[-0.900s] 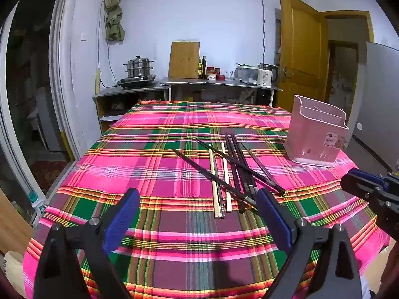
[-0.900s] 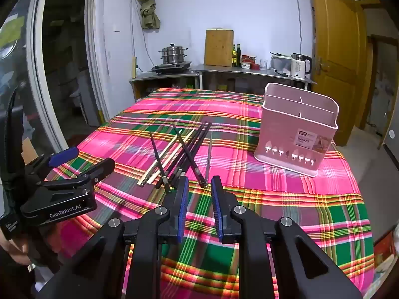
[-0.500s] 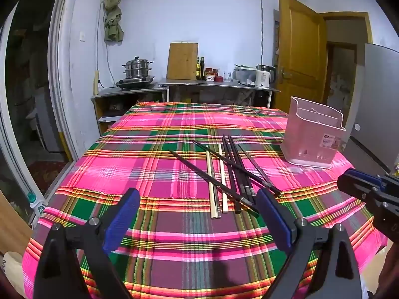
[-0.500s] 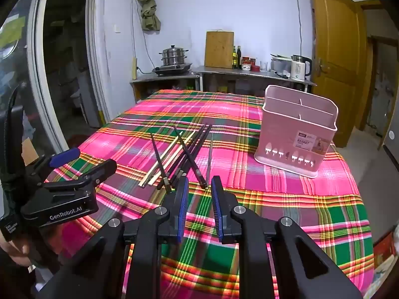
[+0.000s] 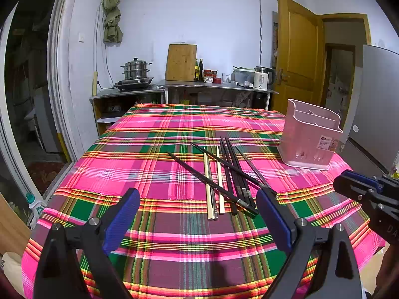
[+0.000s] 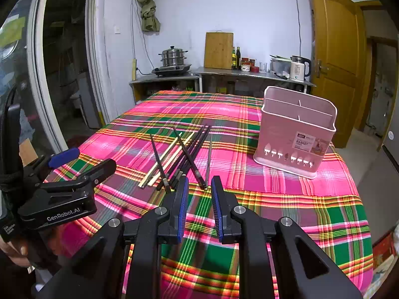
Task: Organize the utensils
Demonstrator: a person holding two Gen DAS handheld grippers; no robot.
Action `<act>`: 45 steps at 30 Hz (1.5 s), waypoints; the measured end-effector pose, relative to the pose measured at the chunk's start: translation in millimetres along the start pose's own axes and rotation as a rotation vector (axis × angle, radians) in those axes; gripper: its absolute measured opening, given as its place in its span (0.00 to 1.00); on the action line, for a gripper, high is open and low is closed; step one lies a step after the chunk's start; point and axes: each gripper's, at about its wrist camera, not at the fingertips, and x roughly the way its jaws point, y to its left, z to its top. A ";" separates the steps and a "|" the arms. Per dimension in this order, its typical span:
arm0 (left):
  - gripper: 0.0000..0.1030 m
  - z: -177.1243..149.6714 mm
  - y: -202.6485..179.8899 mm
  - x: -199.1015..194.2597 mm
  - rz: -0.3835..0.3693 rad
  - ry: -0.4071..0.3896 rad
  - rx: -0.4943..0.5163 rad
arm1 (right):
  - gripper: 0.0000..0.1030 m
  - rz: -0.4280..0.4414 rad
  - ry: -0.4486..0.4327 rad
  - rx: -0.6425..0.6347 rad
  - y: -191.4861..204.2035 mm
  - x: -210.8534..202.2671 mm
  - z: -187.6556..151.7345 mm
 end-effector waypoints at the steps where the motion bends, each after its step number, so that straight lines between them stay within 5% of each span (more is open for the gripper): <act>1: 0.93 0.2 -0.3 0.0 0.000 0.000 0.000 | 0.18 0.000 -0.001 0.001 0.0 0.4 -0.4; 45: 0.93 -0.8 -2.9 -0.3 -0.006 -0.005 0.004 | 0.18 -0.001 0.002 0.006 -3.3 -0.5 -0.8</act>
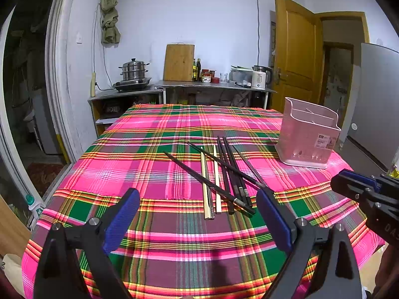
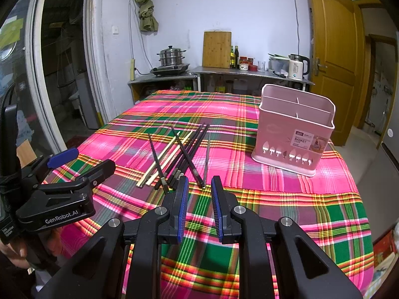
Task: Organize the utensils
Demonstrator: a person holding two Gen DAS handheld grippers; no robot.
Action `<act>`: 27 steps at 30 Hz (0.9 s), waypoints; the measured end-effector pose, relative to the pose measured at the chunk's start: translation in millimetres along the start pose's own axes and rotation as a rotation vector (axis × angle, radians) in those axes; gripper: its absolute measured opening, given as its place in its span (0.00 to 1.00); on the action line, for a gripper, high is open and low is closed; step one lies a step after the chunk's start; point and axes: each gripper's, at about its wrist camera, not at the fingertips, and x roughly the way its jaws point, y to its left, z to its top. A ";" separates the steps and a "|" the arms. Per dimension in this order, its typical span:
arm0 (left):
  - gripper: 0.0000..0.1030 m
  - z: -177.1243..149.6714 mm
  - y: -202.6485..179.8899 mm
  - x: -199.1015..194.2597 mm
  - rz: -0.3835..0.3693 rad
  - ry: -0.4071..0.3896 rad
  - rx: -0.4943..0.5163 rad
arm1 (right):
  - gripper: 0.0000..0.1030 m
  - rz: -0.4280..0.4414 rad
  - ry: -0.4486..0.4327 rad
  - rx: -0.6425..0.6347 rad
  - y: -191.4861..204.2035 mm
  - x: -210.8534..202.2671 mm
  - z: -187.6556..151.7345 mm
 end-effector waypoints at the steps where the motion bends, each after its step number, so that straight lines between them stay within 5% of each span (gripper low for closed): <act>1: 0.93 0.0 -0.1 0.0 -0.001 0.000 0.000 | 0.18 0.000 0.000 0.000 0.2 0.4 -0.3; 27: 0.93 -6.9 5.9 18.5 0.000 0.054 -0.010 | 0.18 0.005 0.018 -0.001 0.0 12.7 -2.8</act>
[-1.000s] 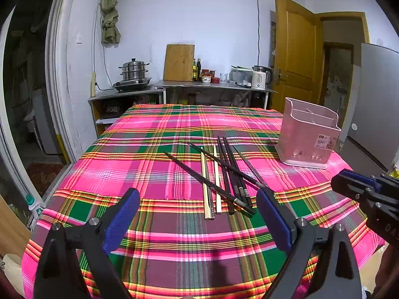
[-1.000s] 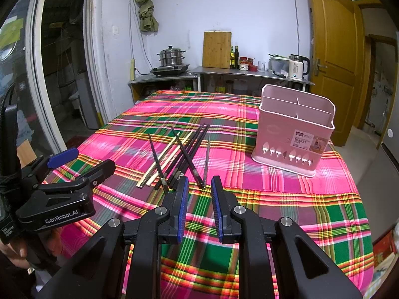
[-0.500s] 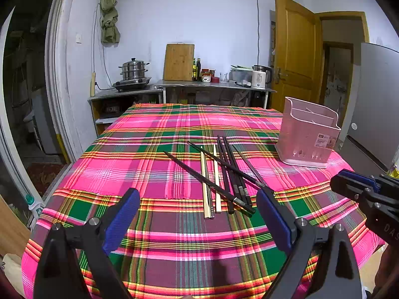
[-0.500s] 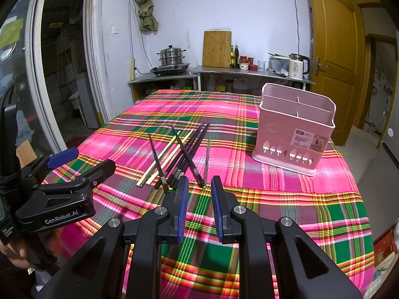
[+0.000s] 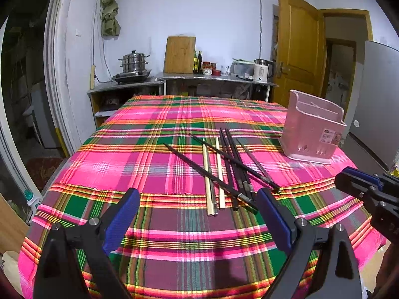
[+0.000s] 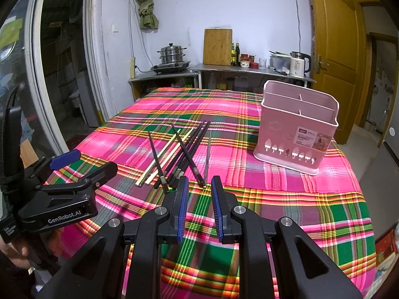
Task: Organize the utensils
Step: 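Grasp a black chopstick with the right tool while the left tool grasps another black chopstick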
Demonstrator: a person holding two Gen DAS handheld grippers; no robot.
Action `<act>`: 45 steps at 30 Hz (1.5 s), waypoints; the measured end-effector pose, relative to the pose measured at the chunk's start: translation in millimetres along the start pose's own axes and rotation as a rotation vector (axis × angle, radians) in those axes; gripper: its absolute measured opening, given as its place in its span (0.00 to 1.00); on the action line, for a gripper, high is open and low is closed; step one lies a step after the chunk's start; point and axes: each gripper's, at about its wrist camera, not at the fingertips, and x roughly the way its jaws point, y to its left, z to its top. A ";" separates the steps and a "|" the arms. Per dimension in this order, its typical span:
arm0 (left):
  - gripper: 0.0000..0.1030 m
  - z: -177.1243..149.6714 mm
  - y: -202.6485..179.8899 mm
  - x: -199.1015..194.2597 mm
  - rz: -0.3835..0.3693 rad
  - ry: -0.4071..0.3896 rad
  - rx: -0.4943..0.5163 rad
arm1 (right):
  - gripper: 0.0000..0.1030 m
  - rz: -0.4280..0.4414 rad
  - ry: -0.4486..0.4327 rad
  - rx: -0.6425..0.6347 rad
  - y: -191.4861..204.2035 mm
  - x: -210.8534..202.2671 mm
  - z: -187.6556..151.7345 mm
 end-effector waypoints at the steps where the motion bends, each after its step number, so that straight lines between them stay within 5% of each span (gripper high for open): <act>1: 0.93 0.2 1.2 3.3 -0.001 0.010 0.001 | 0.18 0.002 0.002 0.000 -0.3 1.9 0.7; 14: 0.92 25.7 34.5 71.7 -0.045 0.153 -0.108 | 0.18 0.064 0.052 -0.027 -1.0 57.9 33.7; 25: 0.79 42.5 52.9 131.1 -0.081 0.305 -0.232 | 0.18 0.150 0.143 -0.078 7.7 132.0 64.8; 31: 0.61 43.6 52.8 149.2 -0.104 0.367 -0.268 | 0.18 0.204 0.221 -0.084 10.5 172.1 73.3; 45: 0.24 53.3 54.0 163.1 -0.062 0.373 -0.222 | 0.18 0.250 0.347 -0.143 25.4 230.3 81.9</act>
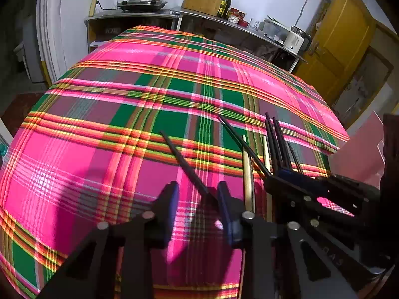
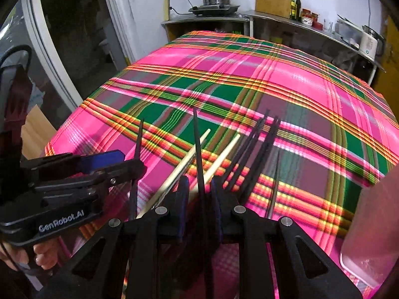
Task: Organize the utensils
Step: 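Grasp a black chopstick with the right tool while the left tool grasps another black chopstick, then lift both held chopsticks upright and carry them over the pink caddy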
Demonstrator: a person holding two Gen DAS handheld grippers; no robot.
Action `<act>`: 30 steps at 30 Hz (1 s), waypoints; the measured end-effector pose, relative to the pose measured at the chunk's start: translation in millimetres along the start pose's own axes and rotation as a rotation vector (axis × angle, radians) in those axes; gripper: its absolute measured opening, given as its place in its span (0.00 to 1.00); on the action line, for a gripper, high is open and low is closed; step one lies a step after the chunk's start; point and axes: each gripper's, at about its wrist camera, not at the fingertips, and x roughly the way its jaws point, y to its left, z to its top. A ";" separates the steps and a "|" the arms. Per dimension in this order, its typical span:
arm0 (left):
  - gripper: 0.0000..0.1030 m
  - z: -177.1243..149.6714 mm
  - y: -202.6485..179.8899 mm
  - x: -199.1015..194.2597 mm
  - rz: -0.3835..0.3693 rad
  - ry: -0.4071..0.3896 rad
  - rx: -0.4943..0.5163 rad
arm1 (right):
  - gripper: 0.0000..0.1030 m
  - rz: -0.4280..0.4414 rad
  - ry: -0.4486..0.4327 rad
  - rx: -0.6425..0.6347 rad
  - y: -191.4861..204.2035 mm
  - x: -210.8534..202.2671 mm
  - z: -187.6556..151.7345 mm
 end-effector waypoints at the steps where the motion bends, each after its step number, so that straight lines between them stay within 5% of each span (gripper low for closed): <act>1: 0.21 0.5 0.2 0.5 0.011 -0.001 0.004 | 0.18 0.002 0.003 -0.001 0.0 1.3 1.9; 13: 0.10 6.8 2.0 3.7 -0.013 0.005 0.008 | 0.12 -0.010 0.047 -0.034 0.9 15.7 15.3; 30: 0.05 21.6 -8.5 -43.7 -0.067 -0.066 0.041 | 0.06 0.012 -0.081 0.034 -2.8 -45.8 21.1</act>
